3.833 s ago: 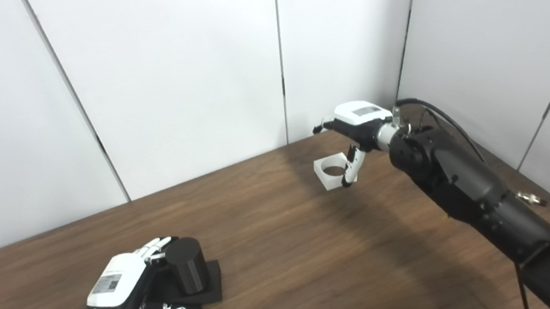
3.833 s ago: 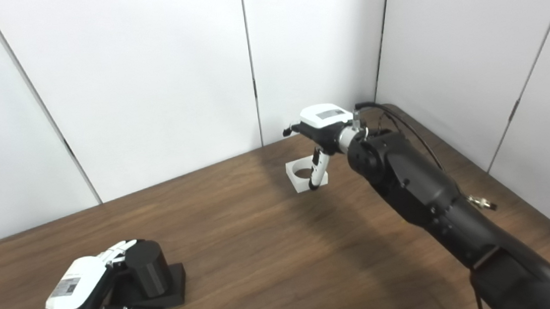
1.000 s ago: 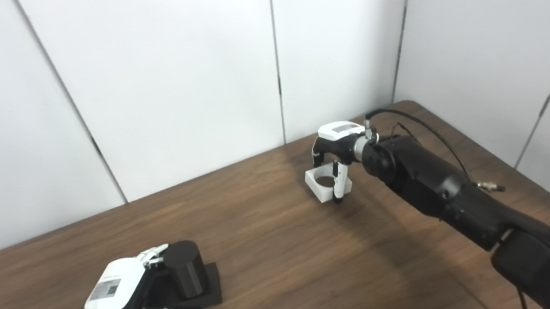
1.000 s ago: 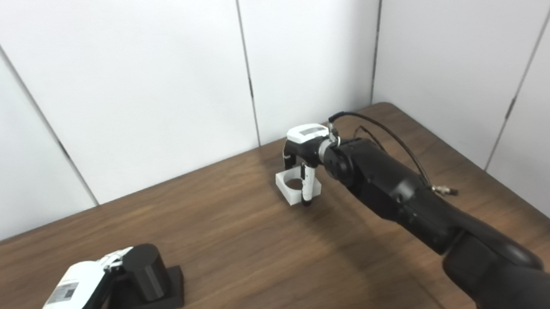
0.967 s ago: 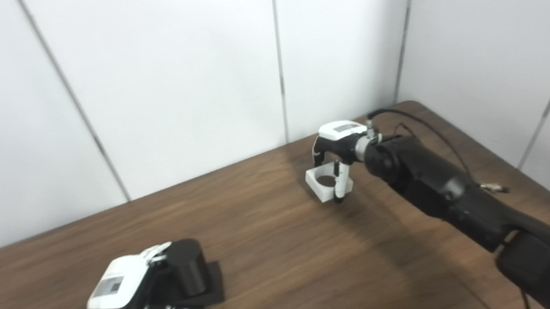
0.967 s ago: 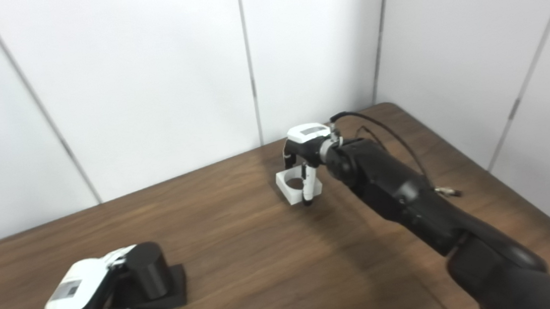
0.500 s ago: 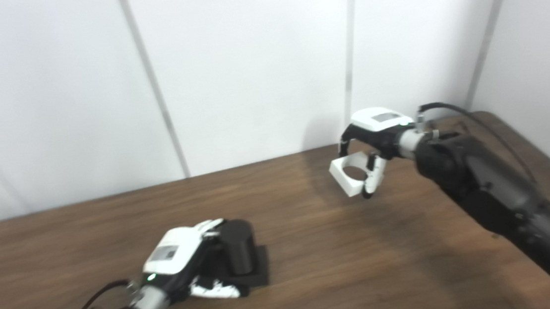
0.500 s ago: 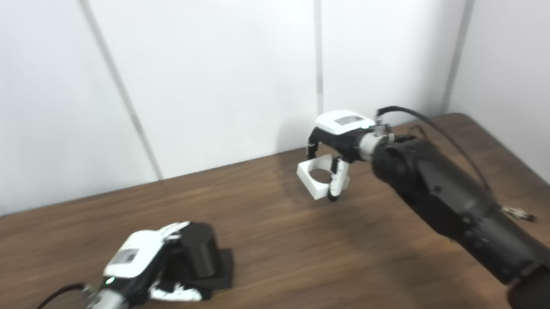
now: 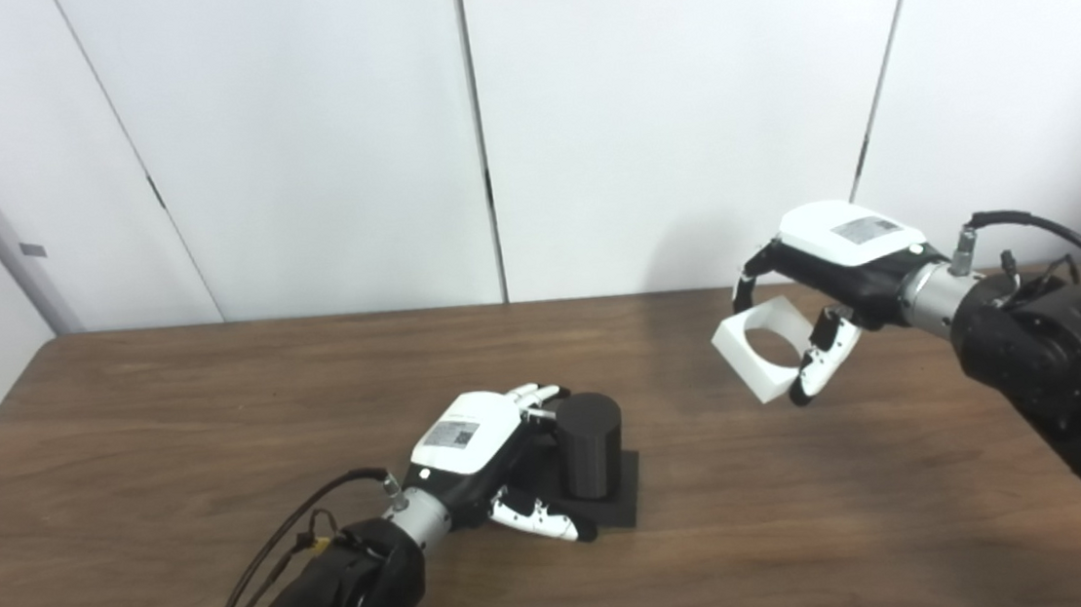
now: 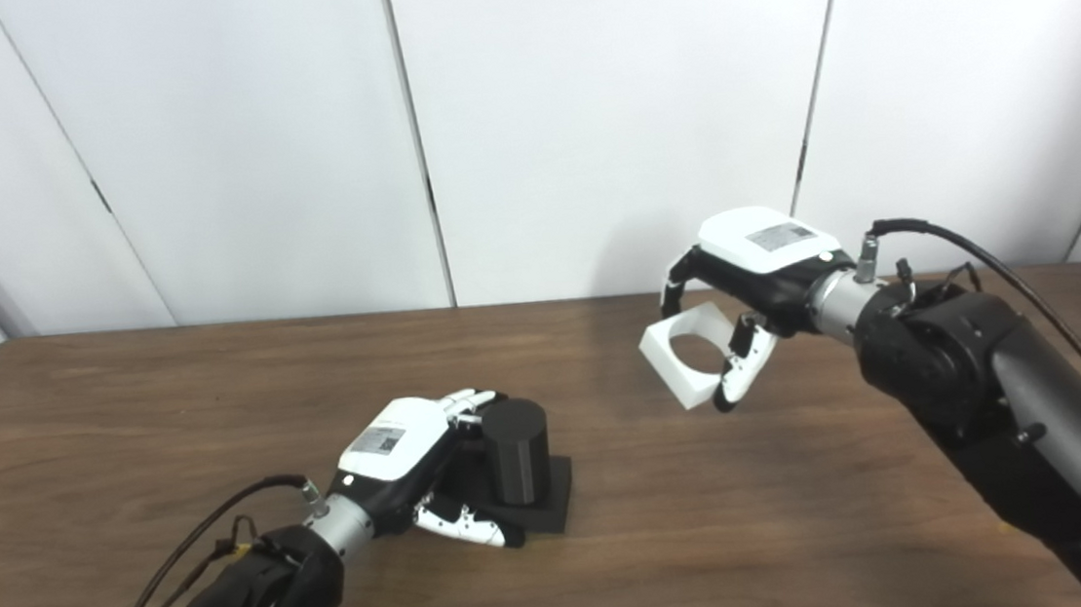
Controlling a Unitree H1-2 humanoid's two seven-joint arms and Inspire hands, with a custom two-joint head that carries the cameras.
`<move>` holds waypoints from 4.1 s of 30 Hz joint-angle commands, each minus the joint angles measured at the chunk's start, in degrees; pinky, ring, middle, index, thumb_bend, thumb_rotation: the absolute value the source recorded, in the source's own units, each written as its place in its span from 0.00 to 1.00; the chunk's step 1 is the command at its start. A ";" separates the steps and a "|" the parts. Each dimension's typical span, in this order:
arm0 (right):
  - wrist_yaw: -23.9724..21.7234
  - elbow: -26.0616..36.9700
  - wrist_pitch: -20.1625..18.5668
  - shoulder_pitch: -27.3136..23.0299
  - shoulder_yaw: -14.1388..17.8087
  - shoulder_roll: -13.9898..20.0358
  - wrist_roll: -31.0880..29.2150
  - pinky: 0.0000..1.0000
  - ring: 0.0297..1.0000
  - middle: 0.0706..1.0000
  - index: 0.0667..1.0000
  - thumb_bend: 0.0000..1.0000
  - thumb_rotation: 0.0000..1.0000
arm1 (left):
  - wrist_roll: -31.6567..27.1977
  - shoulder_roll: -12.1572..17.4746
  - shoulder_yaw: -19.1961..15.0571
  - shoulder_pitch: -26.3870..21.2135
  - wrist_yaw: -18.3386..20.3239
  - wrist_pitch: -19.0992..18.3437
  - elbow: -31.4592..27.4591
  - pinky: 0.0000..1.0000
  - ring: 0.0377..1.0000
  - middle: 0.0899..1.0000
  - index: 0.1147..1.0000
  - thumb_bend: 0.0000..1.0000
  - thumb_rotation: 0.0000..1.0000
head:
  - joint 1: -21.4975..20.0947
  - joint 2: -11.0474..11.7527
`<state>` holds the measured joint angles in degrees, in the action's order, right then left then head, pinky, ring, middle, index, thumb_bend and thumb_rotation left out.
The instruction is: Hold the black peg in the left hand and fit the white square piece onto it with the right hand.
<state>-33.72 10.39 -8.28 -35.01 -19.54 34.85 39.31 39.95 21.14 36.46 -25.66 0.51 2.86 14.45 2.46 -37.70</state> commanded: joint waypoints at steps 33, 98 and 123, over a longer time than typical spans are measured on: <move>-3.05 2.71 3.54 -6.23 -1.19 -12.51 -2.52 0.74 0.80 0.71 0.44 0.52 0.13 | 3.08 -3.10 6.16 2.33 9.22 -2.44 5.31 0.87 0.93 0.91 0.43 0.52 0.08 | -0.02 -0.83; 0.01 -6.49 2.02 -5.52 -1.72 -18.29 -0.89 0.79 0.80 0.72 0.44 0.52 0.13 | 1.37 -3.11 6.01 2.68 10.92 -3.87 3.05 0.89 0.95 0.92 0.53 1.00 0.35 | 0.35 -2.38; -9.44 -6.44 -2.59 -7.50 -4.93 -16.78 0.62 0.76 0.84 0.82 0.72 0.99 0.38 | 1.03 -2.96 5.72 2.81 10.97 -3.95 2.70 0.88 0.95 0.92 0.52 1.00 0.33 | 0.02 -3.06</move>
<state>-43.29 1.59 -10.79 -38.67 -25.22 17.02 40.35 39.50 19.41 37.42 -26.70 0.96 0.17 14.39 2.46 -40.69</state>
